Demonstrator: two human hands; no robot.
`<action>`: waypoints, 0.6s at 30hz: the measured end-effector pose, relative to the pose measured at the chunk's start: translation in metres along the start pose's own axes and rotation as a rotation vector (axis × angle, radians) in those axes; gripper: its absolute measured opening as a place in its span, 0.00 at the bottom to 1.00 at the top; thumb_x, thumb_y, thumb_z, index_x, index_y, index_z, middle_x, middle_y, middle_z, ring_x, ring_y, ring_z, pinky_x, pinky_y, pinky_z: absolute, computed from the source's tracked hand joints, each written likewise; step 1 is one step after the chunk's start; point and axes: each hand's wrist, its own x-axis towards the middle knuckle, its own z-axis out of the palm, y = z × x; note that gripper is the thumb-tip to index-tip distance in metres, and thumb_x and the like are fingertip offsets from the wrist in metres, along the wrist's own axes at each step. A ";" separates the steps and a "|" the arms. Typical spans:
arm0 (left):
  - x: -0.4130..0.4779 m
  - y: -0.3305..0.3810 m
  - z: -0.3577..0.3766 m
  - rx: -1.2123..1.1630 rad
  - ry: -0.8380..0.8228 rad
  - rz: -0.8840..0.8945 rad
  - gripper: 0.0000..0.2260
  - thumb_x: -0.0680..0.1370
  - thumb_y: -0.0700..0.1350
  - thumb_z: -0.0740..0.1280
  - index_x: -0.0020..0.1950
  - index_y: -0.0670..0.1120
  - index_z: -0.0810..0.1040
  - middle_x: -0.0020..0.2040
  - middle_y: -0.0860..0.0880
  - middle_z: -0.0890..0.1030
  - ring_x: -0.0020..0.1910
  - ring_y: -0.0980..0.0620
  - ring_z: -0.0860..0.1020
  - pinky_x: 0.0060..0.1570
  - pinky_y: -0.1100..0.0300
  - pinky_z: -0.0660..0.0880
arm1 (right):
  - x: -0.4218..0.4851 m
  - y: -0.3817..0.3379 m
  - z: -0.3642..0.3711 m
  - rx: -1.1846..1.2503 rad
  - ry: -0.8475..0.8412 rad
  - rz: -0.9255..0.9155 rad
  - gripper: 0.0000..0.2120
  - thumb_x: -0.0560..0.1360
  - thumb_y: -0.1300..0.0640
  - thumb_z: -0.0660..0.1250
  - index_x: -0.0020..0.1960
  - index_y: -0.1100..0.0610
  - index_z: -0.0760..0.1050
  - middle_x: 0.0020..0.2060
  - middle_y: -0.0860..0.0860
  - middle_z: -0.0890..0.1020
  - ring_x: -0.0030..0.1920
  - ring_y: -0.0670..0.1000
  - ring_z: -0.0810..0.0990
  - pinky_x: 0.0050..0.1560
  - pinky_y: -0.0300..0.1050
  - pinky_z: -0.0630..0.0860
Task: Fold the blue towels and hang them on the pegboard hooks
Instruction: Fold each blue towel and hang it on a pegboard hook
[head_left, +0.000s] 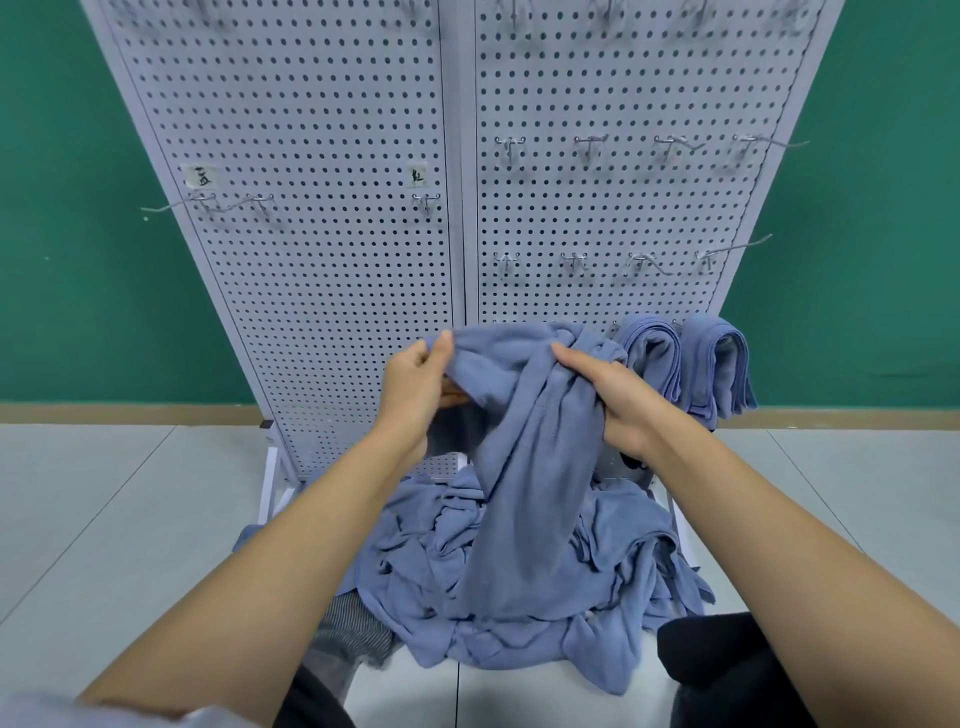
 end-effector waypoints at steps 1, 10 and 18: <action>0.002 0.003 -0.003 -0.153 0.014 -0.024 0.10 0.82 0.47 0.60 0.45 0.44 0.76 0.37 0.48 0.81 0.32 0.54 0.80 0.34 0.62 0.79 | 0.000 0.001 -0.002 -0.005 0.017 0.012 0.13 0.76 0.51 0.68 0.58 0.56 0.78 0.51 0.54 0.84 0.52 0.51 0.83 0.51 0.45 0.79; -0.005 -0.005 -0.004 -0.026 -0.390 -0.448 0.08 0.74 0.44 0.70 0.48 0.41 0.76 0.46 0.43 0.81 0.45 0.48 0.79 0.55 0.53 0.77 | -0.001 0.005 -0.002 0.000 -0.059 -0.026 0.11 0.76 0.53 0.67 0.52 0.59 0.80 0.48 0.56 0.84 0.50 0.53 0.82 0.58 0.48 0.77; 0.023 0.021 -0.038 -0.220 -0.065 -0.198 0.06 0.81 0.42 0.61 0.46 0.45 0.76 0.38 0.50 0.80 0.34 0.56 0.78 0.35 0.62 0.76 | 0.005 -0.003 -0.033 0.184 0.095 -0.046 0.16 0.74 0.50 0.69 0.58 0.56 0.79 0.53 0.54 0.83 0.53 0.52 0.82 0.57 0.48 0.77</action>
